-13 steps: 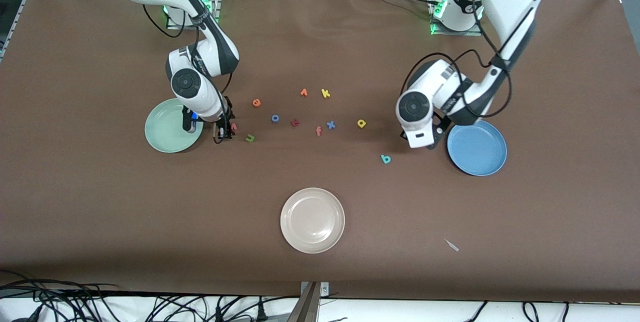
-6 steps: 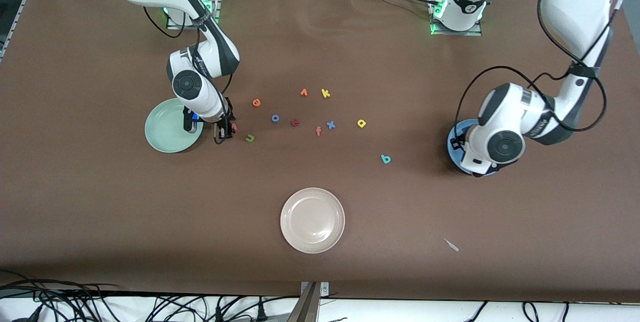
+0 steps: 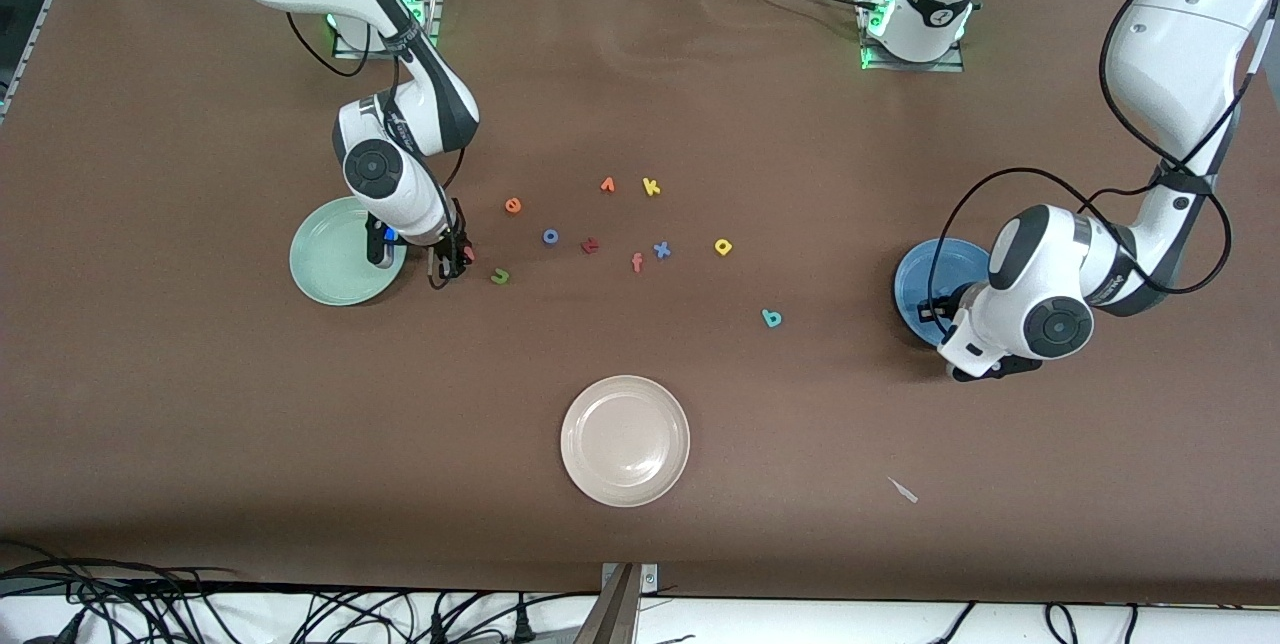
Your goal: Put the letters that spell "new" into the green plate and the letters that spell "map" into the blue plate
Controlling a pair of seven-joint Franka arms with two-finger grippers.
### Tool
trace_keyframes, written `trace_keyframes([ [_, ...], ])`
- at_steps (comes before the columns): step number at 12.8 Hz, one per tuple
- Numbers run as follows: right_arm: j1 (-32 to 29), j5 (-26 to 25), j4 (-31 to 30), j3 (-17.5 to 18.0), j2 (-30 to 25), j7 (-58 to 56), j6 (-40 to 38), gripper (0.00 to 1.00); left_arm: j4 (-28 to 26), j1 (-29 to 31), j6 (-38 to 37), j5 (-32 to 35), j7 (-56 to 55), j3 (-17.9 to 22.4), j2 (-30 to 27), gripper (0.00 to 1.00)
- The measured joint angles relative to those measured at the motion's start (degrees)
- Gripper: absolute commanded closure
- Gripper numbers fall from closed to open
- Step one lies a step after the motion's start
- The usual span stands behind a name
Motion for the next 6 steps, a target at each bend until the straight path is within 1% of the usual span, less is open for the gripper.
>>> trace_keyframes([
  [1, 0.0, 0.0, 0.6, 0.0, -1.06, -1.1, -1.7, 0.86, 0.72, -0.03, -0.87, -0.53, 0.0, -0.27, -0.21, 0.0],
  [3, 0.01, -0.01, 2.53, -0.39, -4.69, -4.8, -8.9, 0.86, 3.4, -0.2, -5.4, -2.53, -0.03, -1.42, -0.88, 0.0],
  [4, 0.0, -0.03, 3.36, -1.13, -6.93, -7.73, -12.97, 0.86, 4.24, -0.29, -6.47, -2.88, -0.81, -2.72, -1.33, 0.0],
  [6, -0.05, -0.02, 3.57, -3.82, -10.84, -17.04, -18.9, 0.86, 4.5, -0.59, -6.54, -3.43, -5.53, -6.93, -2.1, 0.0],
])
